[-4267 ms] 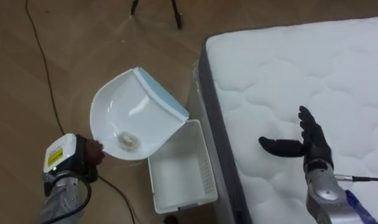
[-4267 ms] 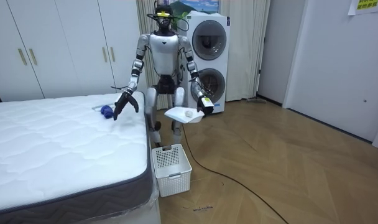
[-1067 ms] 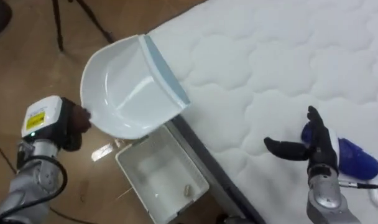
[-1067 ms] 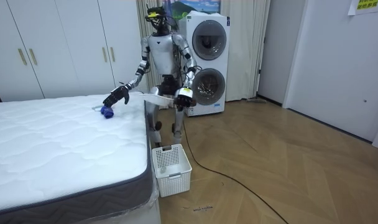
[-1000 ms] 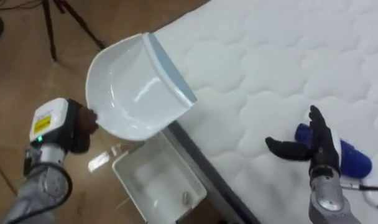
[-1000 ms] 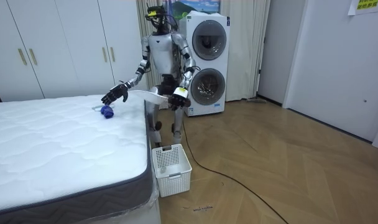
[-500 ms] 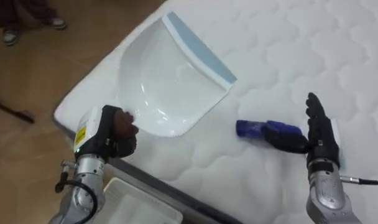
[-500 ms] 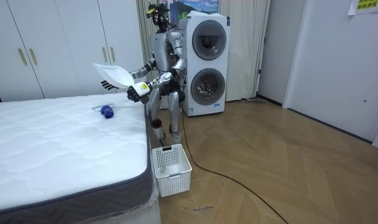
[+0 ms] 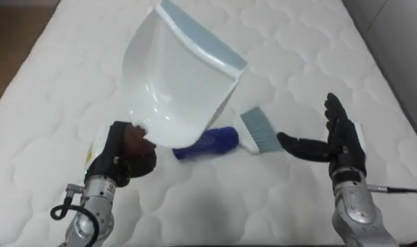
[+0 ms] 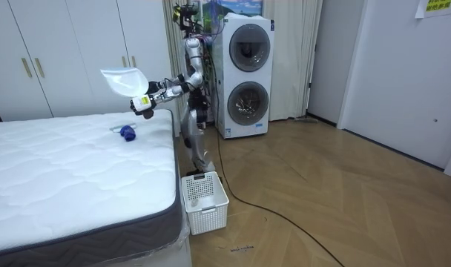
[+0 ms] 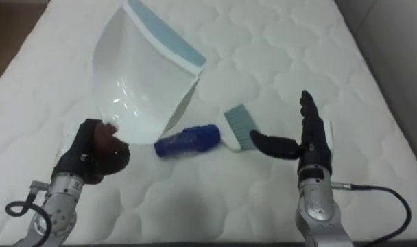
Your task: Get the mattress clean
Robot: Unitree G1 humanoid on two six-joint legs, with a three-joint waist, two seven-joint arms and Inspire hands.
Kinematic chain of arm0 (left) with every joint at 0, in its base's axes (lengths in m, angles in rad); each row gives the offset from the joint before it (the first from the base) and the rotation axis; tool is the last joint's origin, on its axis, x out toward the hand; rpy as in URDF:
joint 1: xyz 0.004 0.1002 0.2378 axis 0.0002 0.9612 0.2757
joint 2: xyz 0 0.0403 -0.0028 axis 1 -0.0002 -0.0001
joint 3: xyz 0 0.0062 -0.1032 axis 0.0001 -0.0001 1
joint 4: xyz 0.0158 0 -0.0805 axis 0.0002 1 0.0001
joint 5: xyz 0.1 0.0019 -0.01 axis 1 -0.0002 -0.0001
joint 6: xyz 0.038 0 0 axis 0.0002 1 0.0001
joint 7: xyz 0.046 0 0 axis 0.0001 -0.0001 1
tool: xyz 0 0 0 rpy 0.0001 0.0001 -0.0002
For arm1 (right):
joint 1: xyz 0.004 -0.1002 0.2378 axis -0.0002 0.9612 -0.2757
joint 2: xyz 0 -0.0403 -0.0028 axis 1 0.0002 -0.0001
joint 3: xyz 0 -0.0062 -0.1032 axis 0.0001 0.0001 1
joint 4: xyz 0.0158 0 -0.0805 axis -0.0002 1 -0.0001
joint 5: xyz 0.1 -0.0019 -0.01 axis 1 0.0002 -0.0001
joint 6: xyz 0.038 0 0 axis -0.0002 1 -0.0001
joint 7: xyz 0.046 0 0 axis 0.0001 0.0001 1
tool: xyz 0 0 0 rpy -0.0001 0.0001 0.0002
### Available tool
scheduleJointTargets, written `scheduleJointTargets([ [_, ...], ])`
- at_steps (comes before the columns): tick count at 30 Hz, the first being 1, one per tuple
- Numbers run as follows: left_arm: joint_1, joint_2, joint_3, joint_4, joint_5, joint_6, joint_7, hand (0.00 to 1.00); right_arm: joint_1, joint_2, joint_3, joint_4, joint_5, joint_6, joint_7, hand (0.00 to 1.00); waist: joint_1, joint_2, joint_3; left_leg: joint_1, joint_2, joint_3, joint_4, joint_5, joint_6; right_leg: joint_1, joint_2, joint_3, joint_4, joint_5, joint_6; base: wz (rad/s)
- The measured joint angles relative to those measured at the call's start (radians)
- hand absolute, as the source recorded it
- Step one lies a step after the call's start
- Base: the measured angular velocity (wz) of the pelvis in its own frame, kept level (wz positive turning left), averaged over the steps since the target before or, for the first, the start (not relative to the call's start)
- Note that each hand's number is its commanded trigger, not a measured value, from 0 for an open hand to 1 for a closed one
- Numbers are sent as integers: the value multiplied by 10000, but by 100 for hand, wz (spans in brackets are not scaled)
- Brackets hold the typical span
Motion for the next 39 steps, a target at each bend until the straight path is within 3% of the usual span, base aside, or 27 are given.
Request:
scheduleJointTargets([
  [1,31,-2,-13,0,2,-2,-17,100,-4,0,6,-14,0,0,54,0,23,-8,1,52,34,-5,74,3,-5,38,26,-14,1,-35,-58,-57],
  [2,119,-16,-12,-1,1,-2,-54,83,-10,0,2,-94,1,0,161,0,16,4,6,148,128,-32,239,3,-7,116,102,-11,4,-83,-138,-46],
  [3,165,-14,-12,-1,1,-2,-80,0,-7,-2,2,-123,1,0,208,0,10,4,6,187,166,-82,312,6,-11,150,153,-2,0,-110,-184,-58],
  [6,284,-18,-6,-3,-5,-2,-277,0,3,-4,11,-254,-12,0,316,0,23,-1,4,202,313,-740,760,68,-123,170,521,431,-39,-160,-375,-59],
  [8,357,-28,-1,-10,-109,-5,-286,0,106,-19,54,-427,-68,10,353,0,163,-3,4,124,342,-1130,1135,225,-347,232,726,933,-201,-140,-483,-70],
  [9,467,-38,2,-20,-191,-19,-286,0,127,-17,77,-482,-72,8,418,0,285,-24,15,-34,256,-1739,1367,246,-373,252,811,1434,-250,-111,-527,-75],
  [10,522,-52,1,-36,-192,-51,-286,0,129,-23,67,-482,-89,8,438,0,267,-18,13,-127,92,-2163,1097,192,-362,261,854,1660,-291,-97,-525,-59],
  [11,533,-79,0,-42,-178,-127,-287,0,143,-25,9,-433,-89,9,496,0,258,-37,26,-413,-164,-2730,244,170,-424,238,865,1827,-298,-78,-497,-31],
  [13,610,-52,38,-37,-171,-208,-285,0,203,-9,-24,-377,-93,19,617,0,433,-125,-2,-648,-307,-3154,-277,430,-359,165,927,2185,-234,-50,-431,-53],
  [14,637,-56,71,-37,-172,-210,-285,0,301,-30,-68,-387,-196,3,738,0,456,-121,-29,-550,-349,-3183,-388,438,-364,231,952,2182,-400,1,-368,-42],
  [17,671,-94,121,-37,-196,-210,-286,0,453,-1,-380,-376,-580,16,792,0,408,-88,-14,-313,-593,-3174,-878,564,-268,344,1009,2194,-763,207,-264,-3],
  [23,1026,-156,233,-29,-298,-175,-337,0,546,6,-412,-363,-736,19,739,0,359,-26,-59,-130,-849,-3233,-1766,1013,-252,378,976,2182,-1277,384,-232,2],
  [28,1101,-156,244,420,-990,-149,-339,0,693,11,-403,375,-965,36,822,0,296,-11,-81,128,-904,-3467,-2272,1239,-289,731,1021,1948,-1703,472,-231,12],
  [34,1792,-155,279,616,-1198,-62,-243,0,1302,15,-395,464,-945,236,706,0,485,-70,-64,218,-907,-3453,-2471,1254,-309,765,1043,1899,-1786,472,-230,-1],
  [39,1837,-153,380,1998,-1379,-90,-163,0,1378,22,-309,877,-878,223,677,0,586,-194,-62,525,-900,-3453,-2557,1257,-315,1213,1081,1801,-2083,485,-203,5],
])
